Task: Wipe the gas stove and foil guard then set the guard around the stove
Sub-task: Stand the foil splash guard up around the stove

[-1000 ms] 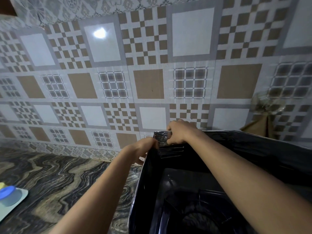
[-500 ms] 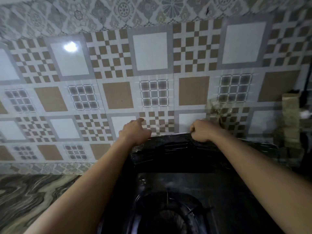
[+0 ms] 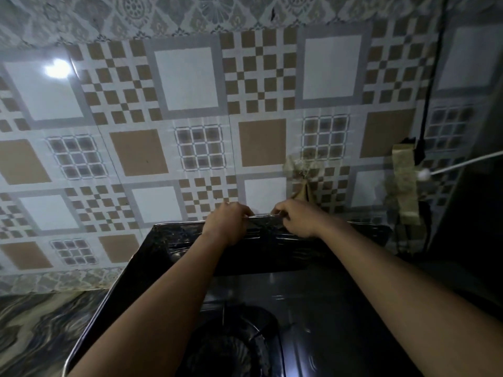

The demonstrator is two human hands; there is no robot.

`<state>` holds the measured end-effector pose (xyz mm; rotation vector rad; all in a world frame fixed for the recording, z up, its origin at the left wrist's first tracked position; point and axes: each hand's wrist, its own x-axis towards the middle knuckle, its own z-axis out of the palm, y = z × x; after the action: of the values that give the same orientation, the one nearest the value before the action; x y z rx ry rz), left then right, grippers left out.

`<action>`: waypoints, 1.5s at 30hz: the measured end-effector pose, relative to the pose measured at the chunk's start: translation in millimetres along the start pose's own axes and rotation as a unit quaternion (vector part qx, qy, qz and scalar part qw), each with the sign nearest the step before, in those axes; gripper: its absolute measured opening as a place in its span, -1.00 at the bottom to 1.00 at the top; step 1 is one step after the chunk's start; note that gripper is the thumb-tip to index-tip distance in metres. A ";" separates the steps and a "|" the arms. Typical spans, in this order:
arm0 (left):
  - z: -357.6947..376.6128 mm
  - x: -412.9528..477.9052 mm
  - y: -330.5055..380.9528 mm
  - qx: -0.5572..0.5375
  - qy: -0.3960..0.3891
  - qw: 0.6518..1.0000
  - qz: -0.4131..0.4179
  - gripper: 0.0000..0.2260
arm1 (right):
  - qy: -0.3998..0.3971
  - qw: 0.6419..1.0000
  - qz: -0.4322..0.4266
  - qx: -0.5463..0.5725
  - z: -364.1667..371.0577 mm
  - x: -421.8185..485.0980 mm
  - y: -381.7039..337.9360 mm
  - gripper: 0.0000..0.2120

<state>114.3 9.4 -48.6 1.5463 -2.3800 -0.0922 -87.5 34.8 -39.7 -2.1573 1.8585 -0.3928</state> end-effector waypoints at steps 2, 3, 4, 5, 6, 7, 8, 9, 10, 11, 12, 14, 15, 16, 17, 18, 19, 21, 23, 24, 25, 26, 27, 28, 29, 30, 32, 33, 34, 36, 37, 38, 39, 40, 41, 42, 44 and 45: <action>3.0 -0.5 -1.6 0.003 0.007 1.000 0.004 -0.75 | 0.001 1.000 -0.010 -0.016 -2.3 -2.7 4.3 -0.67; 3.6 -0.4 -1.7 0.005 0.007 1.000 0.006 -0.75 | 0.003 1.000 -0.014 -0.019 -2.9 -3.3 5.6 -0.68; 3.7 -0.2 -1.5 0.008 0.007 1.000 0.007 -0.75 | 0.005 1.000 -0.016 -0.023 -3.3 -3.6 6.2 -0.67; 3.7 0.3 -1.3 0.013 0.005 1.000 0.009 -0.74 | 0.006 0.999 -0.015 -0.028 -4.0 -3.6 6.1 -0.66; 3.5 0.4 -1.2 0.017 0.002 1.000 0.009 -0.74 | 0.006 0.999 -0.013 -0.032 -4.7 -3.5 5.9 -0.64; 3.4 0.6 -1.2 0.017 -0.003 1.000 0.008 -0.74 | 0.005 0.999 -0.011 -0.035 -5.1 -3.2 5.7 -0.63; 3.7 0.5 -1.1 0.014 -0.008 1.000 0.008 -0.74 | 0.002 0.999 -0.011 -0.037 -6.0 -3.2 5.5 -0.63; 4.1 0.4 -1.3 0.012 -0.012 1.000 0.009 -0.74 | 0.000 0.999 -0.012 -0.036 -7.2 -3.3 5.3 -0.64; 4.4 0.1 -1.4 0.011 -0.015 1.000 0.009 -0.74 | -0.002 0.999 -0.012 -0.034 -8.3 -3.8 5.0 -0.64; 4.8 -0.1 -1.4 0.013 -0.017 1.000 0.009 -0.74 | -0.004 0.999 -0.012 -0.033 -9.3 -4.3 5.0 -0.65; 5.0 -0.5 -0.8 0.015 -0.018 1.000 0.009 -0.74 | -0.006 0.999 -0.013 -0.033 -10.1 -5.0 4.9 -0.66; 5.3 -0.3 0.3 0.017 -0.018 1.000 0.007 -0.74 | -0.006 0.999 -0.014 -0.039 -11.3 -6.0 4.1 -0.66; 5.1 0.0 1.1 0.015 -0.016 1.000 0.004 -0.75 | -0.004 0.999 -0.016 -0.041 -11.7 -6.5 3.2 -0.67; 4.9 0.4 2.4 0.014 -0.015 1.000 0.002 -0.76 | -0.002 0.999 -0.018 -0.044 -12.0 -6.9 2.2 -0.67; 4.7 1.3 4.4 0.011 -0.014 1.000 0.003 -0.77 | 0.002 0.999 -0.021 -0.049 -12.5 -7.6 1.4 -0.69; 4.9 1.8 6.4 0.007 -0.011 1.000 0.006 -0.77 | 0.008 0.998 -0.024 -0.054 -12.5 -8.2 0.3 -0.71; 5.5 2.9 9.0 0.000 -0.006 1.000 0.011 -0.78 | 0.018 0.998 -0.026 -0.059 -12.2 -8.5 -0.2 -0.75; 7.4 4.9 15.5 -0.012 0.011 1.000 0.022 -0.80 | 0.034 0.997 -0.029 -0.060 -10.9 -8.8 -0.7 -0.81; 10.8 7.2 20.9 -0.018 0.026 0.999 0.033 -0.83 | 0.037 0.997 -0.029 -0.058 -9.2 -9.2 -1.3 -0.83; 12.8 7.8 22.7 -0.017 0.030 0.999 0.037 -0.84 | 0.037 0.997 -0.031 -0.060 -8.6 -9.5 -1.6 -0.82; 14.2 8.1 24.3 -0.014 0.033 0.999 0.039 -0.85 | 0.038 0.997 -0.035 -0.064 -8.8 -9.8 -1.6 -0.82; 15.5 8.2 25.1 -0.009 0.036 0.999 0.040 -0.86 | 0.038 0.996 -0.038 -0.066 -8.9 -10.0 -1.4 -0.82; 16.5 8.3 25.4 -0.005 0.039 0.998 0.040 -0.87 | 0.039 0.996 -0.041 -0.066 -9.5 -10.3 -1.1 -0.82; 17.3 8.1 25.7 -0.002 0.041 0.998 0.039 -0.87 | 0.039 0.996 -0.043 -0.065 -10.0 -10.4 -0.4 -0.82; 18.1 7.9 25.8 0.003 0.043 0.998 0.039 -0.87 | 0.038 0.996 -0.045 -0.066 -10.4 -10.6 -0.1 -0.82; 18.5 7.6 26.1 0.007 0.044 0.998 0.039 -0.88 | 0.037 0.996 -0.047 -0.067 -11.0 -10.9 -0.2 -0.83; 18.9 6.8 26.2 0.008 0.043 0.998 0.040 -0.88 | 0.034 0.996 -0.049 -0.068 -11.8 -11.6 -0.8 -0.83; 18.9 6.8 25.7 0.008 0.040 0.998 0.039 -0.88 | 0.033 0.996 -0.048 -0.067 -11.9 -11.8 -0.7 -0.83; 19.0 6.5 25.7 0.007 0.038 0.999 0.038 -0.88 | 0.033 0.996 -0.045 -0.065 -11.7 -11.9 0.7 -0.84; 17.5 5.6 25.6 0.006 0.038 0.999 0.033 -0.88 | 0.033 0.997 -0.037 -0.064 -11.7 -11.9 5.2 -0.87; 17.2 5.1 25.4 0.005 0.038 0.999 0.031 -0.88 | 0.035 0.997 -0.035 -0.066 -12.3 -12.3 7.6 -0.89; 17.0 4.6 26.1 0.005 0.038 0.999 0.031 -0.88 | 0.036 0.997 -0.033 -0.067 -13.6 -13.2 10.0 -0.91; 17.3 4.1 27.2 0.005 0.037 0.999 0.033 -0.88 | 0.035 0.996 -0.032 -0.071 -15.4 -14.6 11.4 -0.92; 16.8 3.2 29.0 0.007 0.036 0.999 0.035 -0.89 | 0.033 0.996 -0.032 -0.078 -17.4 -15.8 11.4 -0.92; 16.7 2.3 30.9 0.008 0.035 0.999 0.037 -0.89 | 0.030 0.995 -0.033 -0.083 -18.7 -16.7 11.5 -0.91; 16.9 1.6 32.4 0.007 0.035 0.999 0.039 -0.89 | 0.027 0.995 -0.034 -0.085 -19.6 -17.9 11.1 -0.91; 17.0 0.3 33.0 0.006 0.033 0.999 0.038 -0.88 | 0.018 0.996 -0.035 -0.081 -19.9 -21.1 12.6 -0.93; 16.2 -0.7 32.3 0.007 0.033 0.999 0.036 -0.88 | 0.015 0.996 -0.035 -0.084 -20.3 -23.7 15.0 -0.93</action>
<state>81.4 21.8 -57.3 1.4439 -2.3870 -0.0079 -112.2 55.5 -27.2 -2.3443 1.8966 -0.2948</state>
